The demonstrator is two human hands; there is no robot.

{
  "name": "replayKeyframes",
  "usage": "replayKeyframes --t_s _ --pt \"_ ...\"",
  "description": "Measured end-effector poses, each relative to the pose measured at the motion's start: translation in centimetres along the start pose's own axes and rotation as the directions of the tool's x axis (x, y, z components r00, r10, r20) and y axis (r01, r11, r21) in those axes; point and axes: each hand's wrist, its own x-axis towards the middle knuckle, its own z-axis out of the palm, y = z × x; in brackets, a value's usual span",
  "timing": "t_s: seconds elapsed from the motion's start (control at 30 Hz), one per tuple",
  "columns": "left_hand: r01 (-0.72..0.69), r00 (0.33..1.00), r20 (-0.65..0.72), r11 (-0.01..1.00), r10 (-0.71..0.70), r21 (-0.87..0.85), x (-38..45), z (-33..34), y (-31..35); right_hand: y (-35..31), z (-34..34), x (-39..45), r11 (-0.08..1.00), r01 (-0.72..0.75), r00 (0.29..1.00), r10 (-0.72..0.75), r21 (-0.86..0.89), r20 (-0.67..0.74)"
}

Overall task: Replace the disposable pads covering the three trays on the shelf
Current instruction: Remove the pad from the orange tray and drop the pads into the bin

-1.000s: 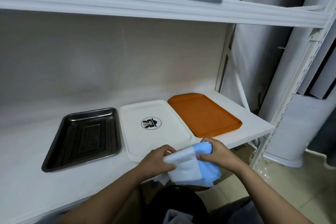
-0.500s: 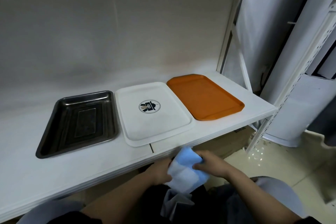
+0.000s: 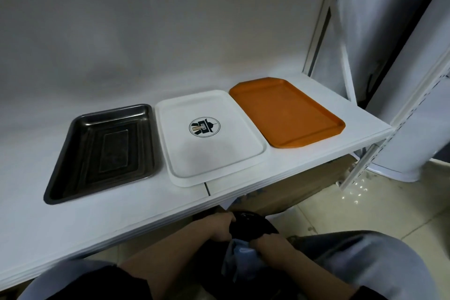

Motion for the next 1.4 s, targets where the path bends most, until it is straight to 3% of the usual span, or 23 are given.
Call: replayKeyframes --t_s 0.3,0.47,0.53,0.6,0.67,0.77,0.8,0.87,0.93,1.0,1.1,1.17,1.27,1.4 --pt "0.016 0.999 0.051 1.000 -0.016 -0.003 1.6 0.9 -1.3 -1.3 1.1 2.1 0.997 0.039 0.990 -0.048 0.069 0.132" --pt "0.025 0.997 0.077 1.000 -0.025 0.004 2.3 1.2 -1.5 -1.8 1.3 2.3 0.992 0.122 0.992 -0.121 -0.022 0.036" --pt "0.025 0.996 0.087 1.000 -0.025 0.000 2.5 1.2 -1.4 -1.5 1.8 2.5 0.996 0.082 0.991 -0.085 0.030 0.103" --pt "0.013 0.995 0.101 1.000 -0.013 -0.002 2.6 1.3 -1.3 -1.3 2.9 3.4 0.981 -0.065 0.988 0.038 0.182 0.147" --pt "0.017 0.994 0.112 1.000 -0.016 0.000 2.6 1.6 -1.3 -1.2 3.6 4.1 0.967 -0.166 0.957 0.111 0.194 0.267" --pt "0.028 0.993 0.116 1.000 -0.027 -0.002 2.9 1.9 -1.7 -0.9 4.5 4.6 0.972 -0.142 0.939 0.074 0.184 0.336" --pt "0.026 0.993 0.115 1.000 -0.025 -0.010 3.0 1.8 -1.8 -0.6 4.5 4.4 0.954 -0.178 0.943 0.095 0.243 0.319" --pt "0.030 0.994 0.108 0.999 -0.029 -0.012 3.1 2.1 -2.2 0.2 4.9 3.1 0.975 -0.124 0.975 0.086 0.182 0.203" --pt "0.045 0.991 0.124 0.999 -0.042 -0.019 3.2 2.4 -2.5 1.3 5.8 2.5 0.989 -0.087 0.996 0.085 0.121 0.025" --pt "0.070 0.988 0.140 0.997 -0.066 -0.022 3.4 2.7 -2.8 2.0 6.6 2.3 0.970 -0.139 0.969 0.174 0.197 -0.174" --pt "0.062 0.992 0.110 0.996 -0.055 -0.058 4.1 3.3 -3.5 3.0 6.7 2.5 0.894 -0.223 0.861 0.367 0.388 -0.351" --pt "0.098 0.993 0.074 0.990 -0.091 -0.100 4.9 3.8 -4.1 4.0 6.6 2.8 0.786 -0.264 0.775 0.518 0.559 -0.362" --pt "0.123 0.992 0.008 0.967 -0.125 -0.222 6.4 4.6 -5.5 5.5 6.2 3.6 0.530 -0.305 0.700 0.688 0.792 -0.191" --pt "0.095 0.992 -0.053 0.943 -0.118 -0.317 8.0 5.4 -6.9 7.2 5.3 5.8 0.263 -0.403 0.773 0.610 0.877 0.173"
